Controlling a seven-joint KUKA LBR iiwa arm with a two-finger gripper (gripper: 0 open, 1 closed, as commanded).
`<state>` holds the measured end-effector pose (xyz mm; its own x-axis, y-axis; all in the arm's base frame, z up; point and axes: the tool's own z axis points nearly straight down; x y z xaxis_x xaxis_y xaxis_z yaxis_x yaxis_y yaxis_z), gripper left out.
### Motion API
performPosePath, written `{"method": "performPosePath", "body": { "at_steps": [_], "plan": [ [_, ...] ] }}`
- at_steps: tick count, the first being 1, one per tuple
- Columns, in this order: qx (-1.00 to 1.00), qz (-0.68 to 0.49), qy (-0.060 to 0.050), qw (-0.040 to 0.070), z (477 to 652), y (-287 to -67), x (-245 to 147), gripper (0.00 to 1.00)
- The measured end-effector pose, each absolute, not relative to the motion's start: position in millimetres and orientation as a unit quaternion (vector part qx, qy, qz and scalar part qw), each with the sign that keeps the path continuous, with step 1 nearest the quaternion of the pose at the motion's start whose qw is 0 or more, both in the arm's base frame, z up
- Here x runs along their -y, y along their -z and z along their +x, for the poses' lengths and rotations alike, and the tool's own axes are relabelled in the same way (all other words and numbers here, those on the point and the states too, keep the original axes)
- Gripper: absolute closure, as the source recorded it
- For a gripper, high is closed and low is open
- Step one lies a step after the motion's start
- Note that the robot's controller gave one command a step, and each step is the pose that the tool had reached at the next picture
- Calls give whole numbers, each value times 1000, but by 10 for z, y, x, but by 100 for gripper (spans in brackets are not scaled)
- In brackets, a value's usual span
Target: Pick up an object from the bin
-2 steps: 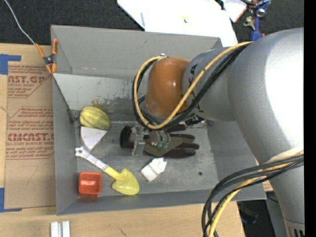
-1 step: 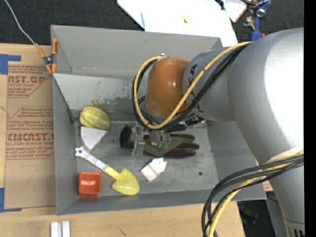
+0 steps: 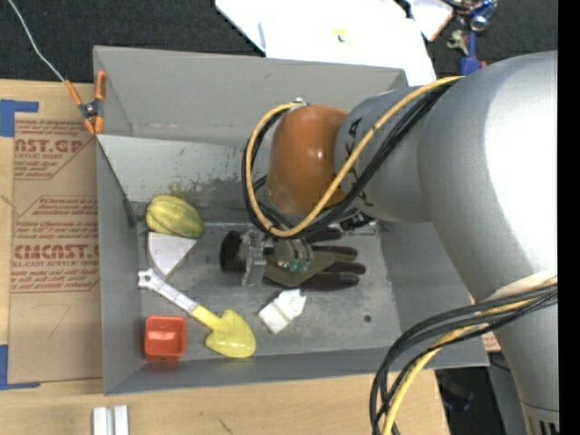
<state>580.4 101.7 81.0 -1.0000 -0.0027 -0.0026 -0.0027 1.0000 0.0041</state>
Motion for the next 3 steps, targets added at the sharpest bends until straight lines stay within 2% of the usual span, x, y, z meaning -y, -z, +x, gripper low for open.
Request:
{"method": "performPosePath", "body": {
  "at_steps": [3],
  "plan": [
    [-1000, -1, -2, 1, 5804, -810, -1017, 100]
  ]
}}
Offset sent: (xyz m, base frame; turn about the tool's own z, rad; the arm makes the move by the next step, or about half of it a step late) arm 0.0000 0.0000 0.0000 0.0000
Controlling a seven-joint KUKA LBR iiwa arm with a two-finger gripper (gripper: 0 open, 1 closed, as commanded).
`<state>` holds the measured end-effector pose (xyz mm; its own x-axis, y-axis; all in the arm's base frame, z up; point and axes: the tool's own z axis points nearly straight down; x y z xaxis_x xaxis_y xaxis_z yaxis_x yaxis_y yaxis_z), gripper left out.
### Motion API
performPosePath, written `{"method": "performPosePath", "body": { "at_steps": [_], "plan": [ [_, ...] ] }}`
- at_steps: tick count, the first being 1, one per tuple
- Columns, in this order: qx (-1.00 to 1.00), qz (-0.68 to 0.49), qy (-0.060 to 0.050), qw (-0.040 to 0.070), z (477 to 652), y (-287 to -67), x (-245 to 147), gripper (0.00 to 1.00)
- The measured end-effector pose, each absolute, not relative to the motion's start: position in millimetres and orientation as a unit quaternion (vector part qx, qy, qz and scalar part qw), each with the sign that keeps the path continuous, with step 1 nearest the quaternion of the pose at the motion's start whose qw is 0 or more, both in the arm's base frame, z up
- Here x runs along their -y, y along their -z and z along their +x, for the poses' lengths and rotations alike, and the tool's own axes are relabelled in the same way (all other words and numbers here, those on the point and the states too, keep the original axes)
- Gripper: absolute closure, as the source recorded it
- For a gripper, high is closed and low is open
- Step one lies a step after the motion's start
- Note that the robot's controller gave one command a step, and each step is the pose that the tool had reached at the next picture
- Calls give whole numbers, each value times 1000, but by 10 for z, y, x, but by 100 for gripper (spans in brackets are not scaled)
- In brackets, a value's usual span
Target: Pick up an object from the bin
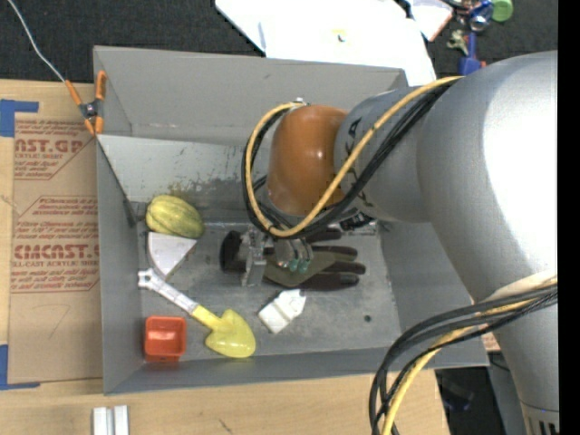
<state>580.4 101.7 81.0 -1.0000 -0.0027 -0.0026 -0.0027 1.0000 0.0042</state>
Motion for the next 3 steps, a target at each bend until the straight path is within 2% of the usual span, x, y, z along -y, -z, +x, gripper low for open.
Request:
{"method": "performPosePath", "body": {
  "at_steps": [3],
  "plan": [
    [-1000, -1, -2, 1, 5804, -810, -1017, 100]
  ]
}}
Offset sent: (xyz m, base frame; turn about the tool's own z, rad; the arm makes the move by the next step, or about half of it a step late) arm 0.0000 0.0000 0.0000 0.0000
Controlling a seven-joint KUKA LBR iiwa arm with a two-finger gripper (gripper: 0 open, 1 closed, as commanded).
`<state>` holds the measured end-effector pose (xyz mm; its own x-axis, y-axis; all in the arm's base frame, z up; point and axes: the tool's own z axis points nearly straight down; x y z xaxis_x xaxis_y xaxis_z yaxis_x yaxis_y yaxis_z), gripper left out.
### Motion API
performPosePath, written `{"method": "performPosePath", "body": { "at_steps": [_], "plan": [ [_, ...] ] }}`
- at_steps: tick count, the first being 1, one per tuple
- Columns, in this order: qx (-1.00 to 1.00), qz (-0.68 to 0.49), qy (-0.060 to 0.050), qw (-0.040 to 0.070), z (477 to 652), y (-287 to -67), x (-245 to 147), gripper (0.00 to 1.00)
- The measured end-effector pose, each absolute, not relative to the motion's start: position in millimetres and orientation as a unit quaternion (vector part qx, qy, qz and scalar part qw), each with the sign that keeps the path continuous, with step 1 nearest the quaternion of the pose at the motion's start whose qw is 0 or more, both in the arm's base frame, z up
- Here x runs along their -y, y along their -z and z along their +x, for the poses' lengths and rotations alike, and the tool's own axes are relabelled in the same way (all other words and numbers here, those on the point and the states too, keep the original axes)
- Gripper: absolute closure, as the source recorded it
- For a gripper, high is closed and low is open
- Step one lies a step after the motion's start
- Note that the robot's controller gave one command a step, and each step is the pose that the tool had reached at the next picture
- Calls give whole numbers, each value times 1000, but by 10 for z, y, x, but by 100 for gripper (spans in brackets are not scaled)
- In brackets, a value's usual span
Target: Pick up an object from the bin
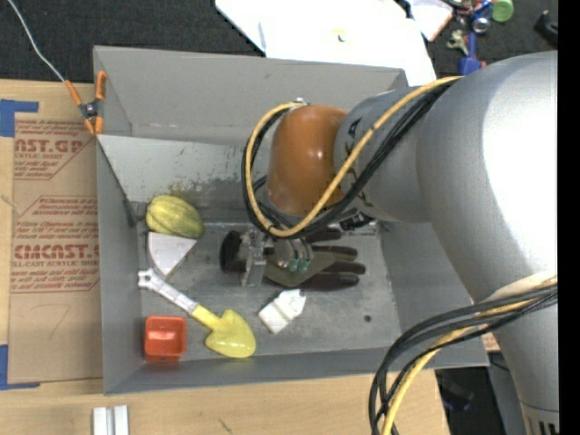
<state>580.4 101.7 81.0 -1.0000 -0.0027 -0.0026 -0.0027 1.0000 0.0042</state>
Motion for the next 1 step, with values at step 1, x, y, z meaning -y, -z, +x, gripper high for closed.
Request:
{"method": "performPosePath", "body": {
  "at_steps": [1],
  "plan": [
    [-1000, -1, -2, 1, 5804, -810, -1017, 100]
  ]
}}
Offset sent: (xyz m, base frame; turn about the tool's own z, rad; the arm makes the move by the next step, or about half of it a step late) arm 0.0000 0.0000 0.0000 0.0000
